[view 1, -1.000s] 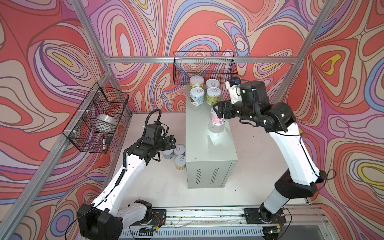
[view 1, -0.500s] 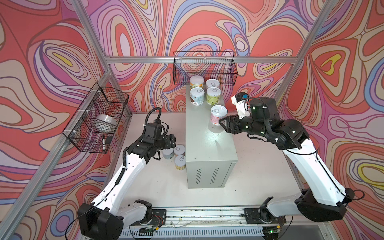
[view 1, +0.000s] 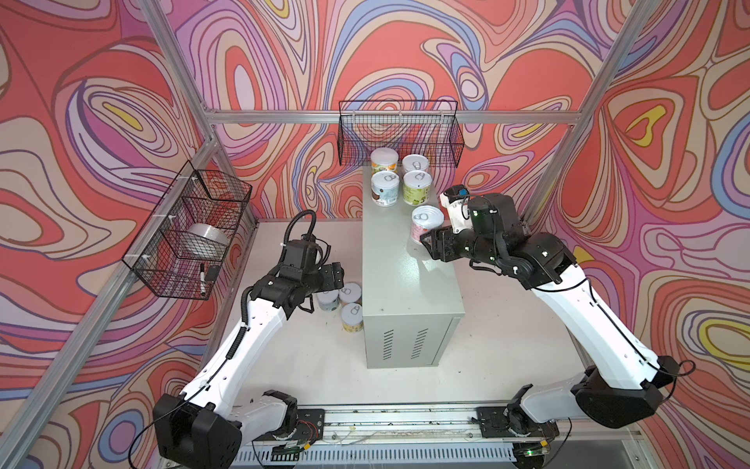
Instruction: Place and organize the canned foods onto the counter
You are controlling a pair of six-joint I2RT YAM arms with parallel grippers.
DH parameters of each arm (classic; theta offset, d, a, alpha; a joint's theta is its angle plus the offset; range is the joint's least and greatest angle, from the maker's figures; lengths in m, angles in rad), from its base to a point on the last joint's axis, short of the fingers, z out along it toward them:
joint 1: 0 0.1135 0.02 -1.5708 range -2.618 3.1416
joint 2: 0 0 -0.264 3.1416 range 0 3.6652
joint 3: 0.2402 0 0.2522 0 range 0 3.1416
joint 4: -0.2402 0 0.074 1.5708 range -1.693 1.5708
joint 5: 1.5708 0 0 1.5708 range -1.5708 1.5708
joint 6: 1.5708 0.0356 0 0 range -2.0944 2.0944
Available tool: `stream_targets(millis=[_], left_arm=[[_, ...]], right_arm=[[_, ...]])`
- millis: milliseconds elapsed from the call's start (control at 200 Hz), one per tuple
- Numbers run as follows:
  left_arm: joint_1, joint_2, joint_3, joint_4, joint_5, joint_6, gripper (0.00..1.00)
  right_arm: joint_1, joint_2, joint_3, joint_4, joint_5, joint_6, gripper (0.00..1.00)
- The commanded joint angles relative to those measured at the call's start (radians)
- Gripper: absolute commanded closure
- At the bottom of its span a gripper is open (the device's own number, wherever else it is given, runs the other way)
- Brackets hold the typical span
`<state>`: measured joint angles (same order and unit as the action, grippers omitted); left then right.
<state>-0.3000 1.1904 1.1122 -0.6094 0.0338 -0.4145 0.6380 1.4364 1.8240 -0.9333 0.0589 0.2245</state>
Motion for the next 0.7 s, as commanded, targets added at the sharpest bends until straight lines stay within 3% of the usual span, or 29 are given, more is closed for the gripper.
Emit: stream_targets(millis=[0, 421, 696], left_arm=[[0.005, 0.01, 0.001, -0.001, 0.008, 0.009, 0.11], [0.004, -0.007, -0.015, -0.01, -0.012, 0.016, 0.12], [0.005, -0.01, -0.029, -0.006, -0.01, 0.016, 0.12]], right_arm=[[0.006, 0.015, -0.016, 0.079, 0.011, -0.059, 0.27], [0.005, 0.107, 0.024, 0.198, -0.093, -0.072, 0.29], [0.005, 0.158, 0.037, 0.281, -0.097, -0.05, 0.29]])
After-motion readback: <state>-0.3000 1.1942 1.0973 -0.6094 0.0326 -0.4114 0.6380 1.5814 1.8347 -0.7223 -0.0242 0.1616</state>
